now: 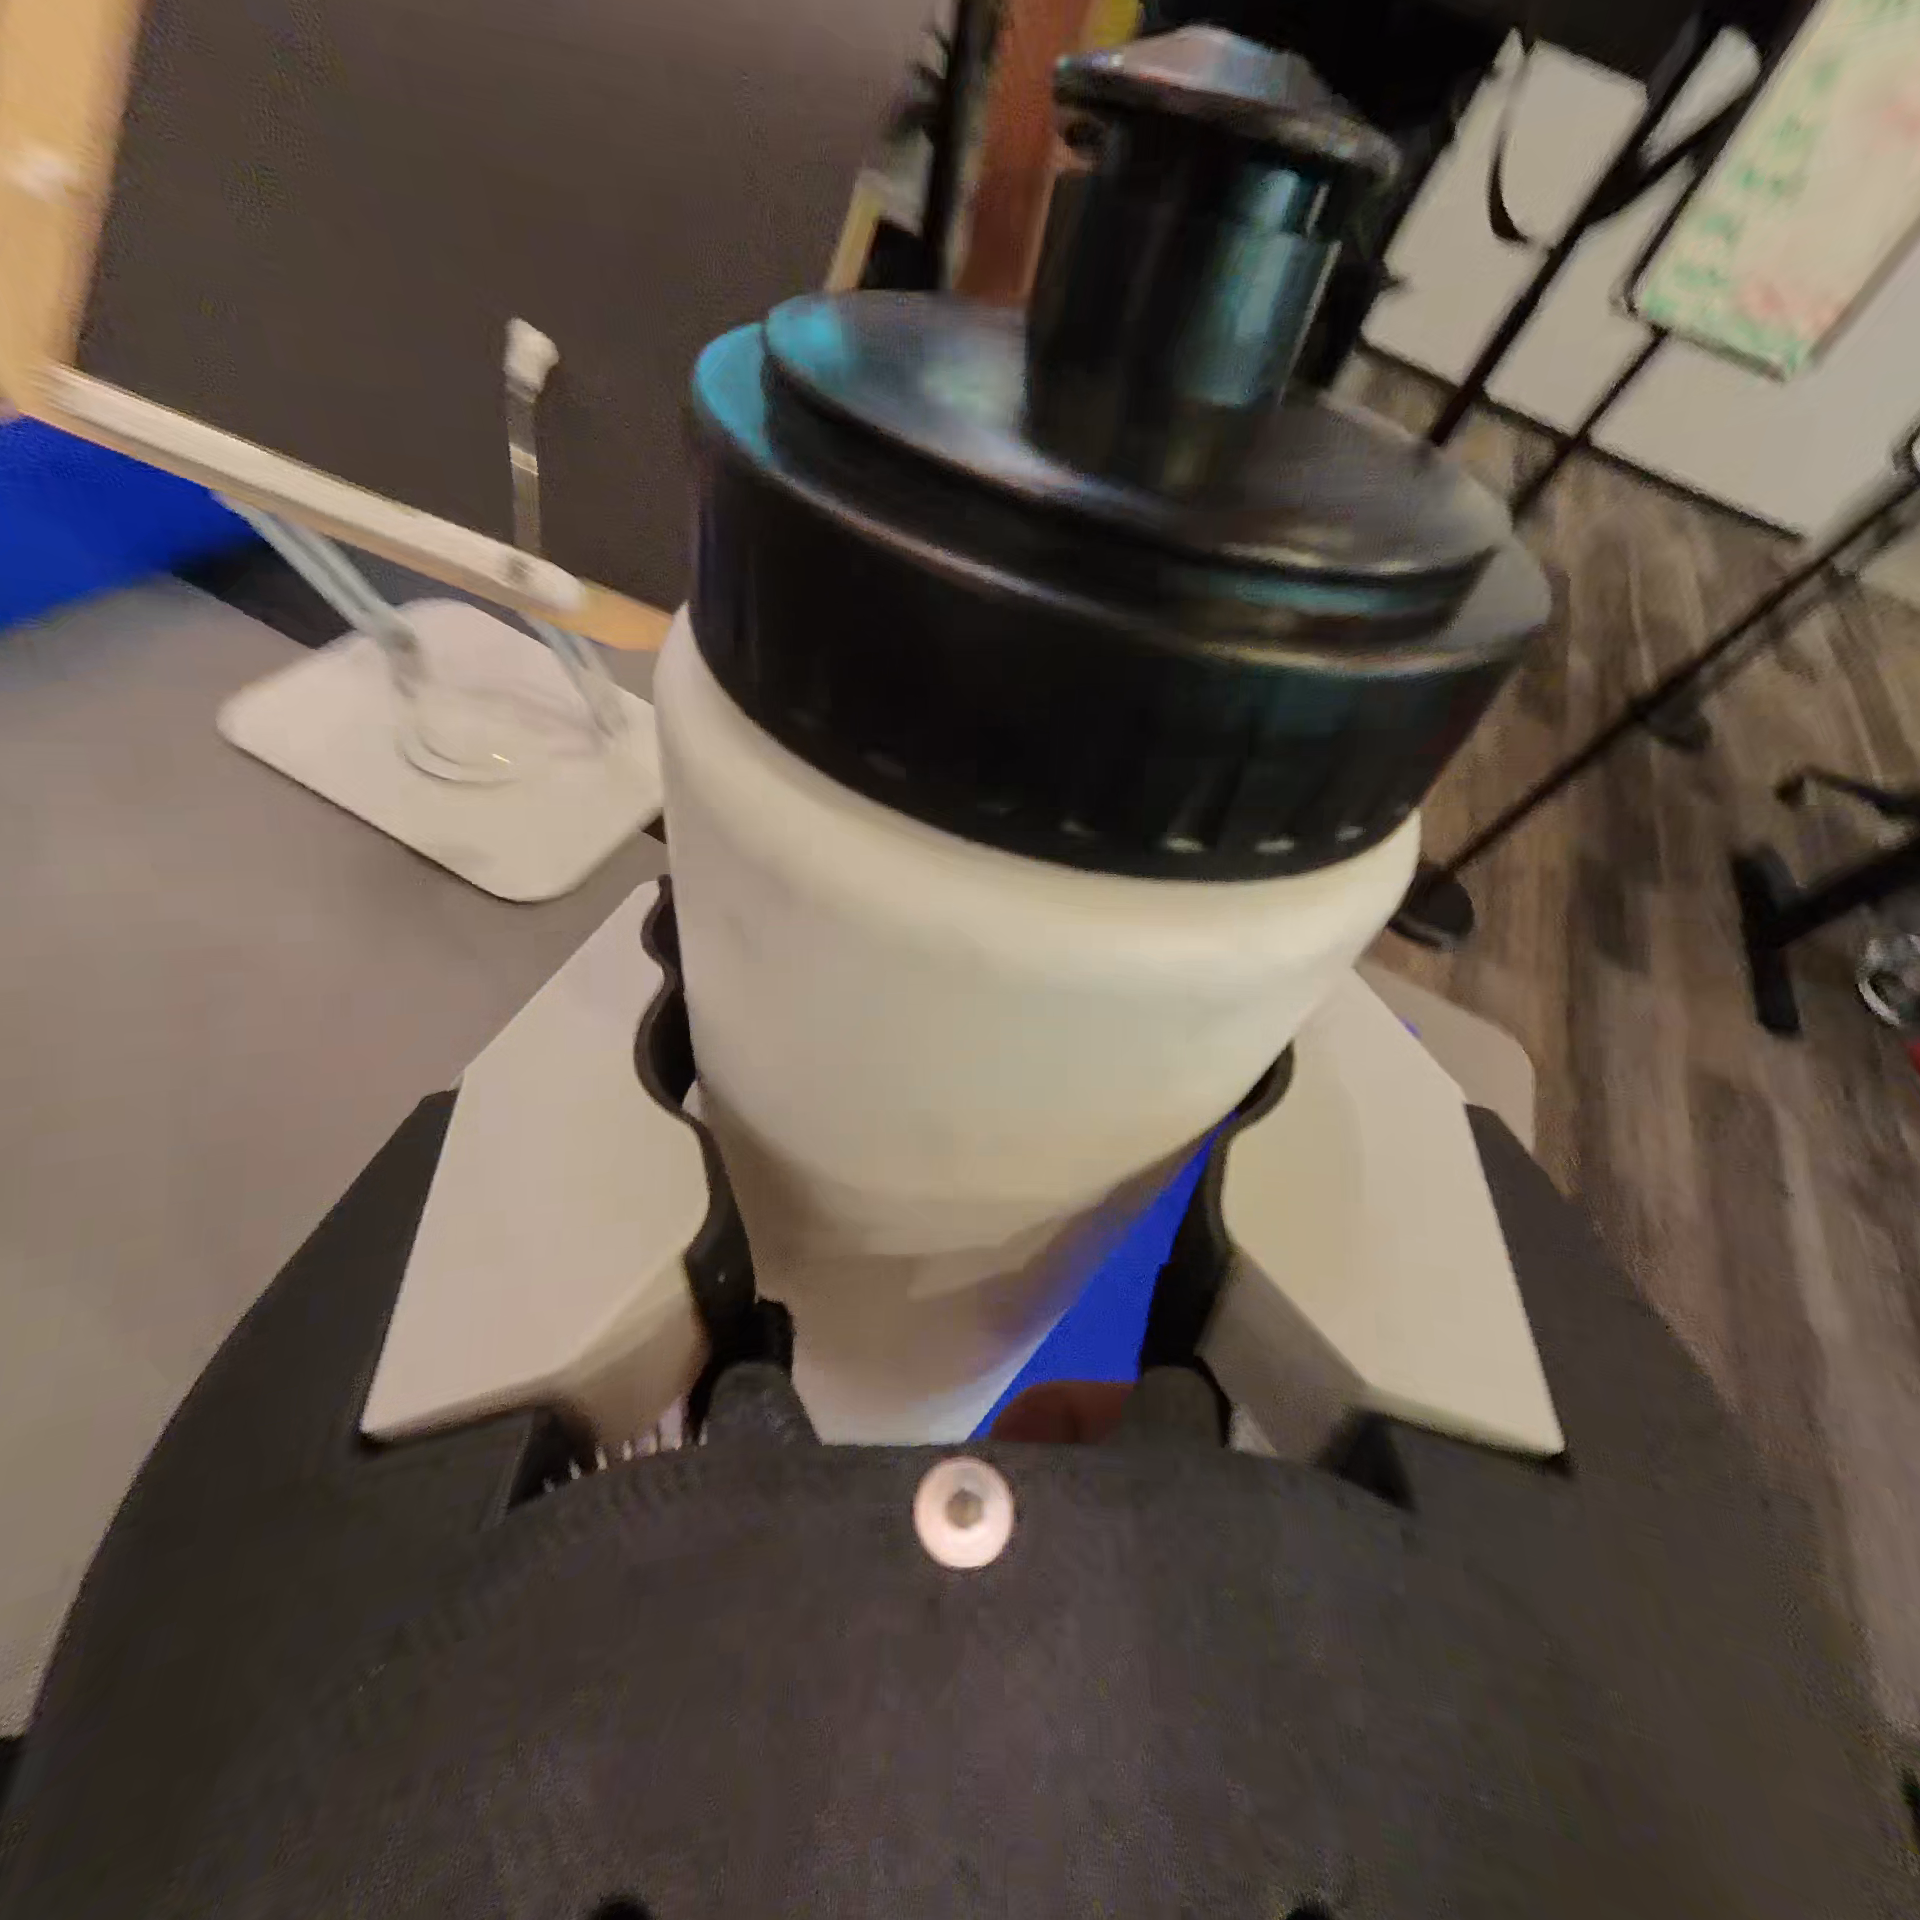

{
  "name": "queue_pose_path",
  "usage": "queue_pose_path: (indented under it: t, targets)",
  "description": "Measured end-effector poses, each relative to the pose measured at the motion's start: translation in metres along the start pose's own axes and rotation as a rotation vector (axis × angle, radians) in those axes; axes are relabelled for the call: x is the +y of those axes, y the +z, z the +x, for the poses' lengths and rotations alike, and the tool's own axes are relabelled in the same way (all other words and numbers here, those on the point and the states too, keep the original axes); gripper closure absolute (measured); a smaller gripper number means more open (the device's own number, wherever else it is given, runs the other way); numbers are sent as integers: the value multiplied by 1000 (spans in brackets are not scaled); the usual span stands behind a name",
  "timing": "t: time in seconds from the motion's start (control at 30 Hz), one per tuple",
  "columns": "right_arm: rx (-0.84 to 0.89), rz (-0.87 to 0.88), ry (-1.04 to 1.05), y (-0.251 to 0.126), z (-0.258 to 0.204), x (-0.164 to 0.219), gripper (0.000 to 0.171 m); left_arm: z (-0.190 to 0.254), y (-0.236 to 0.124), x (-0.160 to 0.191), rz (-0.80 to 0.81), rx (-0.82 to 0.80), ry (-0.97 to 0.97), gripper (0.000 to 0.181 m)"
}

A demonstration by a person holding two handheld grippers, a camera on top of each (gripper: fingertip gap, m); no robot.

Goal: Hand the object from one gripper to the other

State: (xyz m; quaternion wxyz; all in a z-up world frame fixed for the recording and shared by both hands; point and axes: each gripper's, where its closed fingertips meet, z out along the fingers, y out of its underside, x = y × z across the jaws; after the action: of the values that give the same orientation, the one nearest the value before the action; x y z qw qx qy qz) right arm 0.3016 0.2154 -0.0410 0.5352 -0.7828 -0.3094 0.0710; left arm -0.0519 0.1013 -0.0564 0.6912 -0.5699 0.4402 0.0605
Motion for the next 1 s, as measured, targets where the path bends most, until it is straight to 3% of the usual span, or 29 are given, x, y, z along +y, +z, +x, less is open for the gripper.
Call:
queue_pose_path:
  t: [0.23,0.47,0.7,1.0]
  targets:
    - [92,-420,5,56,51,110,68,1,5,15,-39,-1,12,179]
    - [23,-707,112,93,65,195,67,4,11,27,-77,-5,43,178]
    - [-15,-822,185,109,71,229,67,7,16,38,-104,5,36,179]
    - [-54,-1036,135,110,69,257,66,17,22,49,-146,40,59,178]
